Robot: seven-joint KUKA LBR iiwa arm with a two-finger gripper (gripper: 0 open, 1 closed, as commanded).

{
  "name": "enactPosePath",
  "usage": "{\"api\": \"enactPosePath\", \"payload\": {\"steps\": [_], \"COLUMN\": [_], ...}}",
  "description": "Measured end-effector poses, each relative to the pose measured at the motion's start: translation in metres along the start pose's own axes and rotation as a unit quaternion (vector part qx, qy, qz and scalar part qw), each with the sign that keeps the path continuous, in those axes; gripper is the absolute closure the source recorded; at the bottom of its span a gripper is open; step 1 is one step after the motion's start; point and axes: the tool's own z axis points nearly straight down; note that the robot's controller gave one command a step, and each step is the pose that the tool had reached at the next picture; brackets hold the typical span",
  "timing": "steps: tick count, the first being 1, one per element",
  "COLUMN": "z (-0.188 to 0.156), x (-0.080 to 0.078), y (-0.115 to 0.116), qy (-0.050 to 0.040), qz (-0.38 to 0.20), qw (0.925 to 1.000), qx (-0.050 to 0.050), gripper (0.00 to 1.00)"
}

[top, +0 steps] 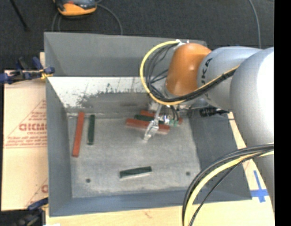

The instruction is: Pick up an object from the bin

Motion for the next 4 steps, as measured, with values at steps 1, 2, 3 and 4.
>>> {"api": "enactPosePath", "payload": {"steps": [1, 2, 3, 4], "z": [-0.005, -0.005, -0.008, -0.021], "x": [-0.004, -0.004, -0.004, -0.002], "y": [-0.001, 0.0, -0.001, -0.001], "qy": [-0.0083, -0.0083, -0.0069, 0.0037], "qz": [0.0, 0.0, 0.0, -0.001], "qw": [1.0, 1.0, 1.0, 1.0], "qx": [0.0, 0.0, 0.0, 0.002], "gripper": [1.0, 1.0, 1.0, 1.0]}}
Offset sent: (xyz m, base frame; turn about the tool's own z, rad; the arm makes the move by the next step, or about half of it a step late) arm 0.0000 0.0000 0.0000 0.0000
